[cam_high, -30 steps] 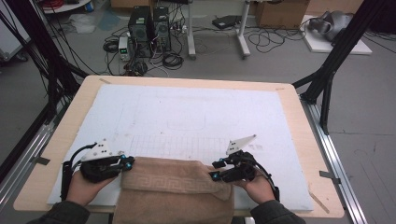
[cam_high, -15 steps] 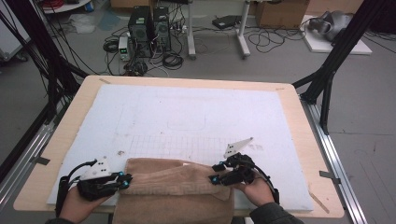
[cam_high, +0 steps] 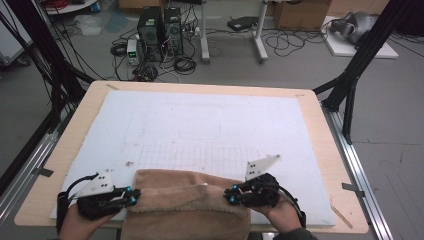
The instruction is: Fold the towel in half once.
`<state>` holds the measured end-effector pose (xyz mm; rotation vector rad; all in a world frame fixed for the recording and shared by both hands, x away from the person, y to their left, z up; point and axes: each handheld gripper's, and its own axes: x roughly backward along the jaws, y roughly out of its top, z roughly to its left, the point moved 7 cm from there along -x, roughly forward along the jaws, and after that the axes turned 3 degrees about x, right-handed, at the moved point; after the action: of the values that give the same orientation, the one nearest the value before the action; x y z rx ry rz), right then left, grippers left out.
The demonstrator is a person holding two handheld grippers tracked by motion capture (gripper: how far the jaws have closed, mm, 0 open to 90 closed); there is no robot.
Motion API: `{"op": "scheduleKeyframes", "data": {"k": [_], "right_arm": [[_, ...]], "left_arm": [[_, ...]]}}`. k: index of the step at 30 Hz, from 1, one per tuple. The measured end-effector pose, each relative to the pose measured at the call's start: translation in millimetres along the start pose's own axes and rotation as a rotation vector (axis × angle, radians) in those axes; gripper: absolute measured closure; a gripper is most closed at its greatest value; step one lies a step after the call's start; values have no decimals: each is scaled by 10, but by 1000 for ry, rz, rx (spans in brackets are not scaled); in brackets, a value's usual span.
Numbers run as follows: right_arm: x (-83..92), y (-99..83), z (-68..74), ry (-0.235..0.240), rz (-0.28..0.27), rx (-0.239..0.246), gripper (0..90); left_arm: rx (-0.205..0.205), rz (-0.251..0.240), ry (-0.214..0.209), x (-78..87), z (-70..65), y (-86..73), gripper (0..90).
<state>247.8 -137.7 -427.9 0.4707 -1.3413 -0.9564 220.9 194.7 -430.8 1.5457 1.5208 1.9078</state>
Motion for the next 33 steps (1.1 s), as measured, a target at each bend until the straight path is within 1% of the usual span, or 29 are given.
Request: {"op": "scheduleKeyframes", "data": {"k": [2,3,4,5,6,7,9,10,12,13,15,16,17,18,19,22,23,25,26,27,28,29,30,31,32,33], "right_arm": [[113,67,164,3,-47,30,714],[159,86,202,-9,-57,34,699],[196,100,219,-13,-67,40,698],[223,104,205,-26,-65,46,682],[238,100,157,-49,-58,44,658],[246,89,92,-69,-52,30,653],[254,68,-40,-78,-64,3,632],[249,52,-114,-98,-66,-9,625],[229,10,-251,-125,-56,-29,614],[216,-15,-308,-151,-46,-30,607],[173,-93,-414,-180,-10,-46,597],[150,-144,-480,-204,7,-55,585],[125,-198,-528,-202,22,-77,585],[102,-250,-576,-205,29,-89,578],[91,-313,-633,-221,42,-102,570],[68,-426,-746,-238,52,-135,540],[50,-458,-768,-234,61,-144,533],[-3,-516,-811,-235,89,-149,519],[-32,-537,-821,-228,104,-156,528],[-40,-539,-841,-231,99,-145,566],[-37,-536,-840,-212,94,-154,665],[-52,-535,-824,-160,99,-159,763],[-73,-526,-808,-145,105,-134,817],[-82,-511,-801,-139,112,-113,832],[-80,-494,-810,-134,121,-114,842],[-73,-469,-829,-139,119,-114,847]], "left_arm": [[-13,-9,-8,127,-91,41,715],[-18,-17,-2,169,-109,71,676],[-20,-24,0,194,-115,106,655],[-25,-30,7,205,-104,141,645],[-32,-33,15,197,-81,171,638],[-32,-32,22,171,-48,194,626],[-32,-30,33,91,30,223,613],[-30,-27,45,34,79,230,609],[-12,-17,49,-86,175,227,592],[-9,-15,59,-146,228,220,586],[15,-6,67,-265,340,194,572],[14,5,86,-320,400,177,568],[18,15,96,-369,459,160,557],[22,29,112,-425,533,135,556],[26,42,123,-459,575,117,550],[40,86,164,-567,723,40,509],[57,107,169,-605,764,12,478],[72,140,184,-672,831,-49,442],[96,155,175,-708,849,-78,426],[111,157,160,-731,861,-95,427],[122,143,149,-730,867,-90,445],[136,136,109,-726,850,-83,526],[138,136,79,-736,824,-78,688],[127,138,88,-738,808,-69,733],[116,142,94,-737,796,-55,780],[108,136,104,-736,795,-33,792]]}}
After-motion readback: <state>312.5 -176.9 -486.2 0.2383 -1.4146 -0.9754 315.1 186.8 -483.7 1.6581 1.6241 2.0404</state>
